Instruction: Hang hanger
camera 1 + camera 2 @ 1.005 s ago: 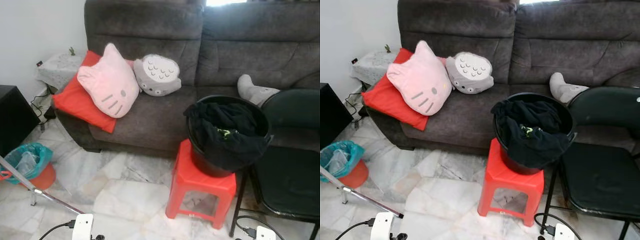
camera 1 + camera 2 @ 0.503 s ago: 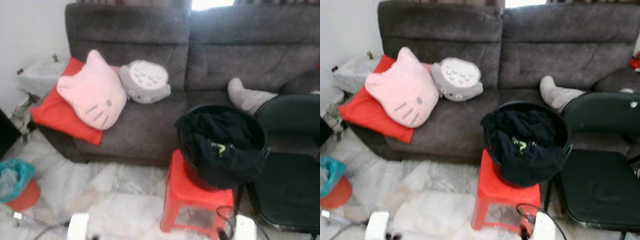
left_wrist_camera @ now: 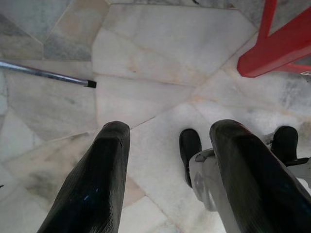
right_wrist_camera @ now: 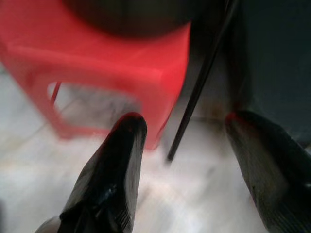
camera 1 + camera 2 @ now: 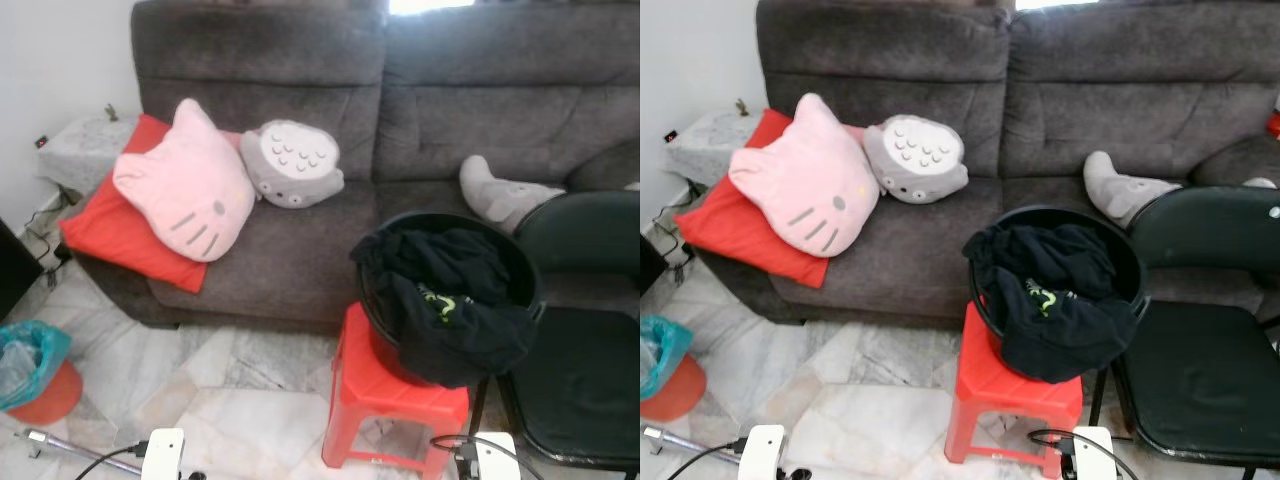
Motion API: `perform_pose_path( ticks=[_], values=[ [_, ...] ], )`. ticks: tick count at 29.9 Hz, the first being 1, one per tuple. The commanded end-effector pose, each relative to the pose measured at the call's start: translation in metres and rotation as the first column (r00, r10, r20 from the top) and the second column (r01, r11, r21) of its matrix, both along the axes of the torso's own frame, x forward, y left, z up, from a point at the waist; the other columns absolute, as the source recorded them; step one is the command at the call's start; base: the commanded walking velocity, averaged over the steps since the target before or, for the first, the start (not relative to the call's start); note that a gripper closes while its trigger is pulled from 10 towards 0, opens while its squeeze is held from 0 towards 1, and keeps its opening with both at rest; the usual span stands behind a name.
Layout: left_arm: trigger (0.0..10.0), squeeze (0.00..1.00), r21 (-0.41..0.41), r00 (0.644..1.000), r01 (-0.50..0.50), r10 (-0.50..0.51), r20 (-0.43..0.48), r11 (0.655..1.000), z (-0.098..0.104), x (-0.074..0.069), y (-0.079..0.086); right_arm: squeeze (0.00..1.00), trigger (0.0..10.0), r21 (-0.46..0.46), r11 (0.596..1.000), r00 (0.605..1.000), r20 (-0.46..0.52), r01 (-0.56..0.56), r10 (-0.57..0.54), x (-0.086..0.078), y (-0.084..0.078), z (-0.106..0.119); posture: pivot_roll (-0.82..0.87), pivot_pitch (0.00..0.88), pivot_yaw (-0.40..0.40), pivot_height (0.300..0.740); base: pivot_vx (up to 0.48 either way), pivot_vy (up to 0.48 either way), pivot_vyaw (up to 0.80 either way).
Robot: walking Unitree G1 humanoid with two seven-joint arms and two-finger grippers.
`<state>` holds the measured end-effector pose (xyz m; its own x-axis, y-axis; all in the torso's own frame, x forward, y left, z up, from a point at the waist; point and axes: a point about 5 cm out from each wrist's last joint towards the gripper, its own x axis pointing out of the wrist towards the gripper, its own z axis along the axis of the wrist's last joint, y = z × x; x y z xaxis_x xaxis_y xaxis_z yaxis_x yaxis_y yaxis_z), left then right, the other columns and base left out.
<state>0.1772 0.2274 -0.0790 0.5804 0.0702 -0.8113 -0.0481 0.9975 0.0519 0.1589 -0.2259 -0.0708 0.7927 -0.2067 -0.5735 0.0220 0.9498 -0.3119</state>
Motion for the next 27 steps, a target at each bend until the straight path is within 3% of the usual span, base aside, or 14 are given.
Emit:
perform_pose_path(
  ticks=[1,4,7,12,21,22,23,24,27],
  values=[
    [10.0,0.00,0.014,1.000,0.007,-0.007,-0.020,1.000,-0.001,-0.004,0.003,0.00,10.0,-0.048,0.998,0.993,0.104,-0.043,0.047,0.009,0.002,0.011,-0.03,0.000,0.034,0.740,0.000,0.000,0.00],
    [10.0,0.00,0.020,1.000,0.012,-0.012,-0.026,1.000,-0.002,-0.006,0.005,0.00,10.0,-0.112,0.993,0.958,0.277,-0.043,0.073,0.008,0.000,0.033,-0.06,0.000,0.042,0.740,0.000,0.000,0.00],
    [10.0,0.00,0.023,0.999,0.017,-0.016,-0.028,1.000,-0.002,-0.006,0.006,0.00,10.0,-0.164,0.985,0.927,0.360,-0.045,0.102,0.004,0.001,0.046,-0.07,0.000,0.043,0.740,0.000,0.000,0.00],
    [10.0,0.00,0.021,0.999,0.024,-0.023,-0.026,1.000,-0.001,-0.005,0.004,0.00,10.0,-0.210,0.974,0.930,0.335,-0.085,0.153,0.000,0.010,0.042,-0.07,0.000,0.040,0.740,0.000,0.000,0.00],
    [10.0,0.00,0.020,0.999,0.022,-0.021,-0.027,1.000,-0.002,-0.006,0.003,0.00,10.0,-0.280,0.940,0.933,0.245,-0.193,0.264,0.021,0.014,0.040,-0.06,0.000,0.030,0.740,0.000,0.000,0.00],
    [10.0,0.00,0.020,0.999,0.021,-0.021,-0.027,1.000,-0.002,-0.006,0.003,0.59,10.0,-0.298,0.932,0.927,0.245,-0.207,0.284,0.024,0.014,0.042,-0.06,0.000,0.030,0.740,0.000,0.000,0.00],
    [10.0,0.00,0.020,0.999,0.021,-0.021,-0.027,1.000,-0.002,-0.006,0.003,0.59,10.0,-0.313,0.925,0.922,0.244,-0.217,0.299,0.027,0.014,0.043,-0.06,0.000,0.030,0.740,0.000,0.000,0.00],
    [10.0,0.00,0.020,0.999,0.021,-0.021,-0.028,1.000,-0.002,-0.006,0.003,1.00,10.0,-0.328,0.915,0.915,0.241,-0.236,0.322,0.032,0.014,0.045,-0.06,0.000,0.029,0.740,0.000,0.000,0.00],
    [10.0,0.00,0.018,0.999,0.022,-0.021,-0.029,1.000,-0.002,-0.006,0.003,1.00,10.0,-0.357,0.900,0.908,0.236,-0.251,0.346,0.048,0.014,0.050,-0.06,0.000,0.027,0.740,0.000,0.000,0.00]
  ],
)
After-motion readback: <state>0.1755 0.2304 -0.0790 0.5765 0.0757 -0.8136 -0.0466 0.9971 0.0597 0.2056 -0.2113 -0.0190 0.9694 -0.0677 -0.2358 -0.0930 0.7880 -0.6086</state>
